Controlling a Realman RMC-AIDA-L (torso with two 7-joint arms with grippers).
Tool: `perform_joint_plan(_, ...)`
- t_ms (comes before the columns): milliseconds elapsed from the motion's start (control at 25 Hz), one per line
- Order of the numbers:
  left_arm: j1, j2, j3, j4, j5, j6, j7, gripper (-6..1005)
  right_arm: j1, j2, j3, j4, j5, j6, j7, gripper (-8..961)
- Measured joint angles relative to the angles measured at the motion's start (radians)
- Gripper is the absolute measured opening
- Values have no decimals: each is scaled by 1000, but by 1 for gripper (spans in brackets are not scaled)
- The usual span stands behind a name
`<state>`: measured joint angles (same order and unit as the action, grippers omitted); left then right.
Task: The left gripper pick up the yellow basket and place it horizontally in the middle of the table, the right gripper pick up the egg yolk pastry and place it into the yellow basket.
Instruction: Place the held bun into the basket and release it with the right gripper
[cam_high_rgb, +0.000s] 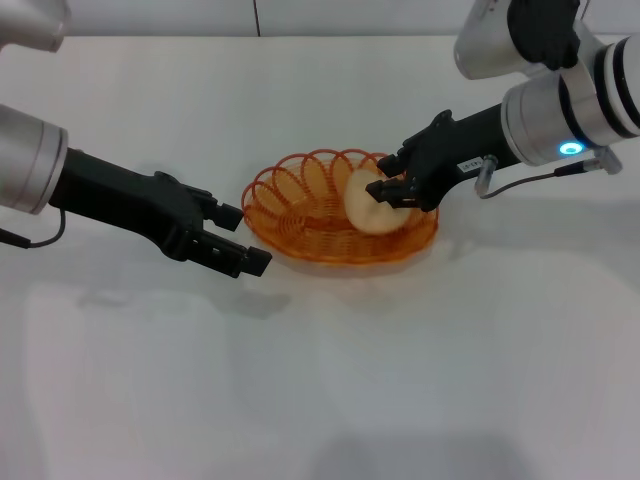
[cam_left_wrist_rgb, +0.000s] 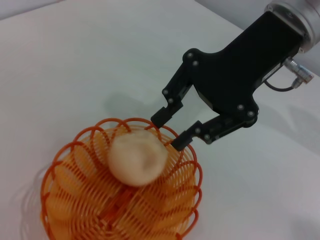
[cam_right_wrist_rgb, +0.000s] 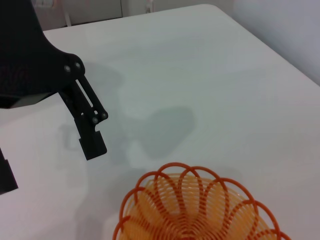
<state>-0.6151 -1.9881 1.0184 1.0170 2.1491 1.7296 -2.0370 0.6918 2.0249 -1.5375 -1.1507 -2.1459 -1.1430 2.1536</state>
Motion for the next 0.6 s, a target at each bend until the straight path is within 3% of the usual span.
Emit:
perform_joint_plan(280,1,0,-5,0,0,-8,1,861,-18,0,-6,-34,4,14,-3,321)
perform_joint_plan(600,13,0,-6,0,-9,-8,15,862,-196,-8,33,-220,65,13,-43,698)
